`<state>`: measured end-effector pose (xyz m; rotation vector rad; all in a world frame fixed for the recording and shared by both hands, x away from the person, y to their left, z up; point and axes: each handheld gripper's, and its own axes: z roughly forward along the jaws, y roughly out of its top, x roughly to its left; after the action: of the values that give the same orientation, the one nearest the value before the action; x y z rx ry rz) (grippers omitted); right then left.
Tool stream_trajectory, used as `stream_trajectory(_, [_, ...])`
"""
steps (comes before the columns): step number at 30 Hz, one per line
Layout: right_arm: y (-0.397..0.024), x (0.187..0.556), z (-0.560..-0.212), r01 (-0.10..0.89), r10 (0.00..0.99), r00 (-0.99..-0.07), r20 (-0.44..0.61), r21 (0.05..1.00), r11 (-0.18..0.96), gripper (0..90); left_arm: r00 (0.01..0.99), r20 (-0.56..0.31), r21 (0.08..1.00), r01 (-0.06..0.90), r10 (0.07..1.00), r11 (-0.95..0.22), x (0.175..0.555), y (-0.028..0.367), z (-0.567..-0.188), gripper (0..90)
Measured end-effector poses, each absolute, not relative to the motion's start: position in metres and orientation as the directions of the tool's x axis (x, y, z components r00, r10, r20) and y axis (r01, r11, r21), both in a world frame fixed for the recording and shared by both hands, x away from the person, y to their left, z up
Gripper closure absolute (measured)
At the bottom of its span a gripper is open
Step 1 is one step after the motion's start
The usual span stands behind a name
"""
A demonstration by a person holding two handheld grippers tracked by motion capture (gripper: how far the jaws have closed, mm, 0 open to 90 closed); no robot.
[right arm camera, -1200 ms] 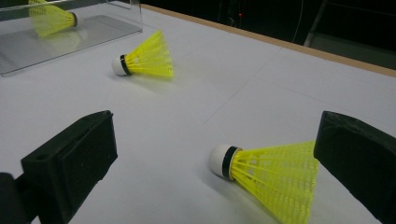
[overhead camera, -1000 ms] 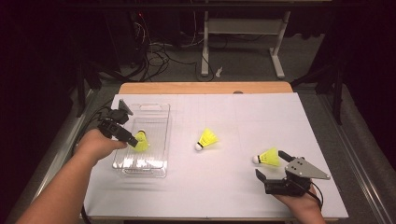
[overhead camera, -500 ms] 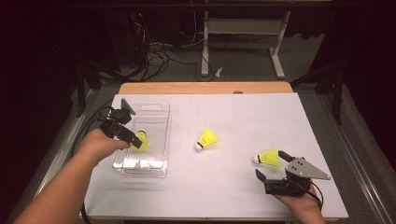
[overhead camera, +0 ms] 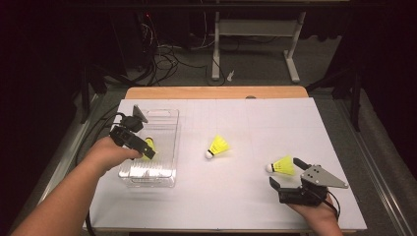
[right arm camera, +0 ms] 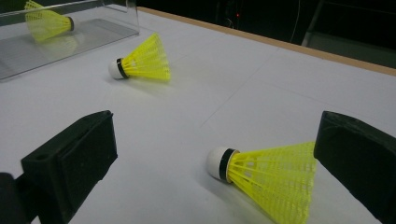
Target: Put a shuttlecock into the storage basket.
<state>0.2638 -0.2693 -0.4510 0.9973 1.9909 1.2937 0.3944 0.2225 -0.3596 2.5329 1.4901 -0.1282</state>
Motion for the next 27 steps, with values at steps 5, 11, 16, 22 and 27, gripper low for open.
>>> stream_trajectory(5, [-0.269, 0.265, -0.452, 0.288, 0.822, -0.566, -0.062, 0.920, 0.267, 0.0, 0.499, -0.181, 0.124, 0.866, 0.847, -0.484, 0.393, 0.217, -0.357, 4.1])
stream_trajectory(11, [-0.268, 0.264, -0.452, 0.286, 0.817, -0.573, -0.065, 0.919, 0.273, 0.0, 0.523, -0.187, 0.132, 0.852, 0.832, -0.506, 0.390, 0.209, -0.356, 0.6])
stream_trajectory(16, [-0.269, 0.262, -0.453, 0.289, 0.820, -0.569, -0.064, 0.918, 0.272, 0.0, 0.532, -0.196, 0.139, 0.847, 0.824, -0.513, 0.388, 0.203, -0.351, 0.6])
stream_trajectory(22, [-0.271, 0.262, -0.452, 0.288, 0.823, -0.564, -0.063, 0.919, 0.268, 0.0, 0.553, -0.202, 0.145, 0.833, 0.808, -0.534, 0.389, 0.190, -0.348, 0.6])
stream_trajectory(27, [-0.272, 0.261, -0.452, 0.287, 0.823, -0.564, -0.064, 0.920, 0.268, 0.0, 0.572, -0.205, 0.153, 0.820, 0.794, -0.551, 0.390, 0.177, -0.348, 0.6])
